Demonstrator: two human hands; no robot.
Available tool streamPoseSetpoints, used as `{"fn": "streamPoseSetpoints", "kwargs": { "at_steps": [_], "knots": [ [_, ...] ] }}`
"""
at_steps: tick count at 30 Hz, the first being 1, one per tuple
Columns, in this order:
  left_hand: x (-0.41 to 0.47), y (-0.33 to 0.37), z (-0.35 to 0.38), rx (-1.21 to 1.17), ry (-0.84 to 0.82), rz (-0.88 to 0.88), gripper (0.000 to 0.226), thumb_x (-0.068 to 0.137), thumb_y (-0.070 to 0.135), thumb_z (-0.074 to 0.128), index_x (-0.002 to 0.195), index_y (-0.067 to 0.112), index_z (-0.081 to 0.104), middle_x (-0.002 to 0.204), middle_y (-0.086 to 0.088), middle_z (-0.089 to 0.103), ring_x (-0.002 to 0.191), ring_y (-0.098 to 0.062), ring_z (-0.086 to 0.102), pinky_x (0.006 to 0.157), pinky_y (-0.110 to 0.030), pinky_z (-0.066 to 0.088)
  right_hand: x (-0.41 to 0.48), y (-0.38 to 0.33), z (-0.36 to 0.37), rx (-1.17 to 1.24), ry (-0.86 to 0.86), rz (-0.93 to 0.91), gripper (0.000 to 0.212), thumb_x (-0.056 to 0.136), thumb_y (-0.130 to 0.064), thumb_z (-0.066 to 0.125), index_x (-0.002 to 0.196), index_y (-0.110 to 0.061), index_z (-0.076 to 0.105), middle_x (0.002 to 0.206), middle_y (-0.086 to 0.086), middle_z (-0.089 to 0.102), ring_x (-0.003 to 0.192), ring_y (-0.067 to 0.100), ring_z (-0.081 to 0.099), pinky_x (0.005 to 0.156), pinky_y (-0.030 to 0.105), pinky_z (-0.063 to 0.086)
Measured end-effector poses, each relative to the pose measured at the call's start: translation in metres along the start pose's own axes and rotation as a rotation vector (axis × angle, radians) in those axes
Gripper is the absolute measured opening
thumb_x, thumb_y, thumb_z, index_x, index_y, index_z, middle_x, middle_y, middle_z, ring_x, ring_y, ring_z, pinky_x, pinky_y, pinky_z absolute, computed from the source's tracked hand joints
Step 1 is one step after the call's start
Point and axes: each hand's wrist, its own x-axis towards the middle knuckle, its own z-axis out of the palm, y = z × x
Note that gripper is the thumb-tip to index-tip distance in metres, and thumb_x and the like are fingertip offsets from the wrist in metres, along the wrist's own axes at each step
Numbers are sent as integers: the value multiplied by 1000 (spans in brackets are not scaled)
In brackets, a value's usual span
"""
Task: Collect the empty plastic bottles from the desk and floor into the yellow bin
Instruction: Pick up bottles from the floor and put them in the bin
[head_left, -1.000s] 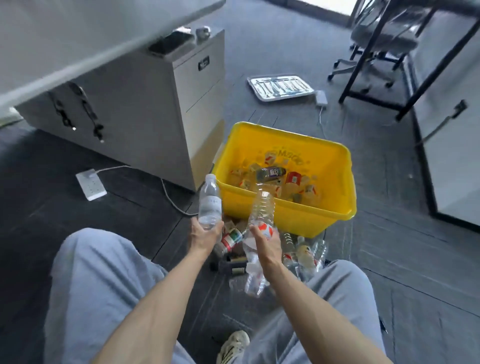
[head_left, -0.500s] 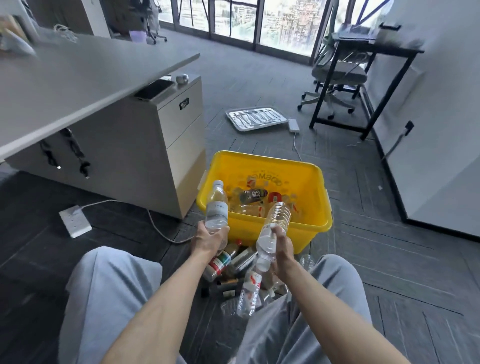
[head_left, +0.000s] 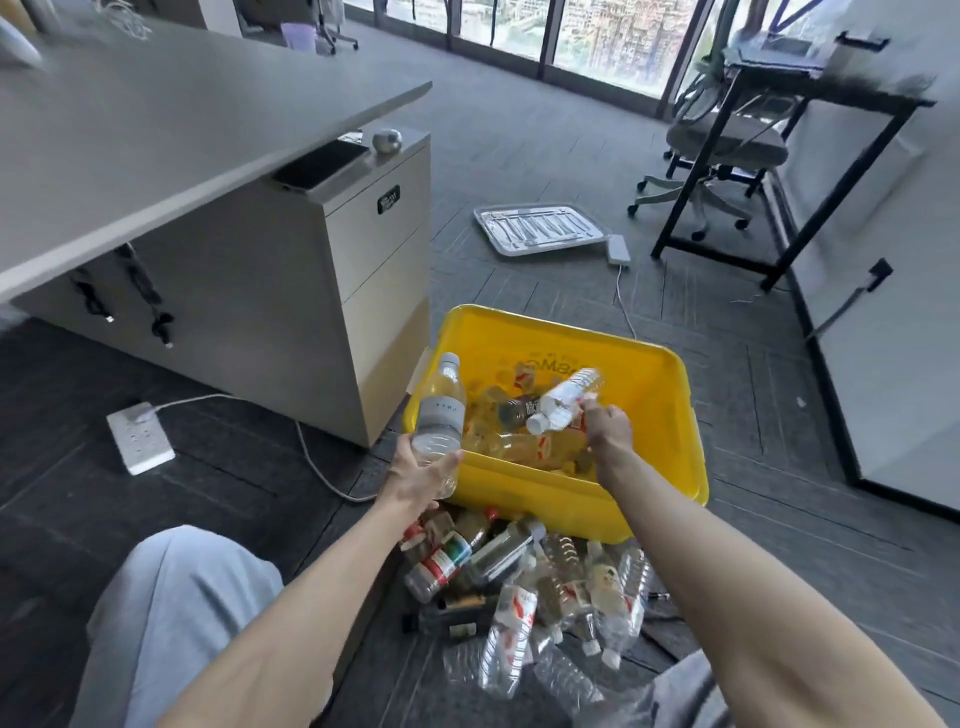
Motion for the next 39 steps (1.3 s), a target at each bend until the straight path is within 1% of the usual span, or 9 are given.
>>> {"fn": "streamPoseSetpoints", "kwargs": {
  "at_steps": [7,9,12,17,20,24,28,32,39],
  "knots": [
    [32,3,9,-19,-24,-153,86,79,48,73,144,13,29,124,-13,57,99,-29,65,48,-29,52,-16,44,7,-417,-170,-109,45,97,-30,49,137,-10,51,131,13,60,117,29,55,96,35,43],
    [35,8,15,14,-36,-162,87,77,48,72,145,15,28,126,-13,55,104,-30,62,65,-36,57,-21,54,3,-512,-210,-162,43,97,-29,49,135,-8,51,129,13,61,114,27,56,95,35,44],
    [42,26,27,70,-107,-152,102,64,57,68,146,20,22,128,-12,52,108,-35,60,89,-50,54,-25,65,-8,-599,-271,-206,40,97,-29,50,131,-10,52,127,10,61,108,22,56,92,34,46],
    [54,84,43,191,43,46,98,84,42,69,154,16,6,155,-17,19,141,-35,28,113,-43,31,-25,57,-30,-542,-238,-238,33,96,-27,53,124,-11,60,123,7,64,106,20,58,83,26,44],
    [55,91,45,337,81,73,80,89,37,66,150,11,22,151,-17,27,139,-34,32,110,-40,31,-25,45,-40,-502,-185,-276,31,95,-26,52,121,-11,63,120,7,66,103,18,58,86,27,45],
    [33,70,46,503,-76,68,60,92,30,59,144,12,35,145,-14,38,131,-32,42,104,-40,40,-30,43,-48,-554,-188,-310,30,95,-26,53,119,-11,64,119,7,66,99,18,57,82,25,42],
    [13,42,36,568,-148,31,56,93,28,58,143,13,39,144,-13,41,128,-30,46,102,-38,43,-45,51,-44,-597,-209,-322,30,95,-24,52,119,-9,64,120,9,66,104,21,59,83,26,43],
    [-4,19,25,564,-154,3,54,93,29,58,141,15,41,144,-12,44,128,-29,47,102,-39,45,-63,58,-30,-623,-276,-343,32,94,-23,51,119,-10,64,122,9,66,108,22,60,92,31,48],
    [-25,-21,3,578,-156,-44,52,90,31,61,137,17,46,139,-10,51,123,-27,52,100,-41,47,-83,77,9,-633,-380,-347,32,94,-25,51,120,-11,63,123,9,65,109,24,60,95,36,50]
  ]
}}
